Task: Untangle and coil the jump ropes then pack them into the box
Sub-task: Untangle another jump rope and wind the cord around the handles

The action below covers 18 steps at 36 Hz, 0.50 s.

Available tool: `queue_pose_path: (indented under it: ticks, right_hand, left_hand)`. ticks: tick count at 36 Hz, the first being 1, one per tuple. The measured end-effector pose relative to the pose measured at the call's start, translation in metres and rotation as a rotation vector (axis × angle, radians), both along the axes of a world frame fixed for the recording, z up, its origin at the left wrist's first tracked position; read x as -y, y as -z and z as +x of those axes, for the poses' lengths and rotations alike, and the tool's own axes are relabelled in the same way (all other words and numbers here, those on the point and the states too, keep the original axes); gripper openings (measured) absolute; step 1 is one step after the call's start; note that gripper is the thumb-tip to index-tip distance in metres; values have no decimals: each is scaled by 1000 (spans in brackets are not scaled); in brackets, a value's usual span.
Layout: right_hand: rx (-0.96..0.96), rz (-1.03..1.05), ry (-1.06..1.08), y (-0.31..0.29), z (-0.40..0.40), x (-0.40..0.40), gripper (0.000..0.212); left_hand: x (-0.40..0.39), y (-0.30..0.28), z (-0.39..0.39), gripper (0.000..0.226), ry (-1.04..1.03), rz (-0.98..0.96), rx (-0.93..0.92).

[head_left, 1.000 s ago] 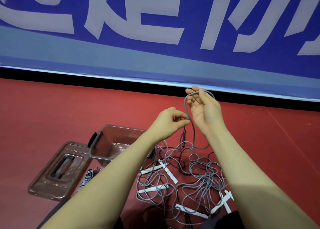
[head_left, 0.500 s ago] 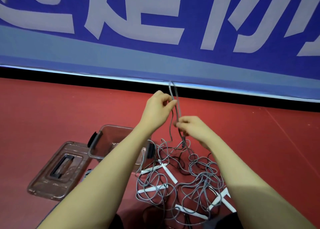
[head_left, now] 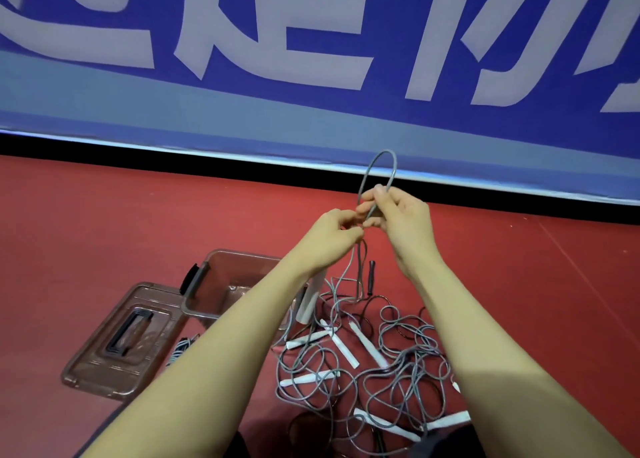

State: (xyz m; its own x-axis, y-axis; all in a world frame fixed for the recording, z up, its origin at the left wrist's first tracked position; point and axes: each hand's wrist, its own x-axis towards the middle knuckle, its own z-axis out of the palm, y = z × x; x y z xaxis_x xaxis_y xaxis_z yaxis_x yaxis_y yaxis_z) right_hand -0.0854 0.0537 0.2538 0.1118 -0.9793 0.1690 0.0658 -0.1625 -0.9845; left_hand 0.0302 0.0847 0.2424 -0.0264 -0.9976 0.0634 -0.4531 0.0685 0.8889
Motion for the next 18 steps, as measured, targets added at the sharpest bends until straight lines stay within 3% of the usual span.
queue_pose_path:
  ticks: [7,12,15,18]
  right_hand:
    - [417,84,-28,-17,-4,1,27]
    - [581,139,-23,-20,-8,3,25]
    - [412,163,-13,-10,-10,8,18]
    - [-53,230,-45,10,-13,9,11]
  left_hand:
    - [2,18,2,6,3,-26,85]
    - [3,22,7,28,-65,-25,140]
    - [4,17,9,30,-111,-61,130]
    - [8,8,13,24,-165,-115,99]
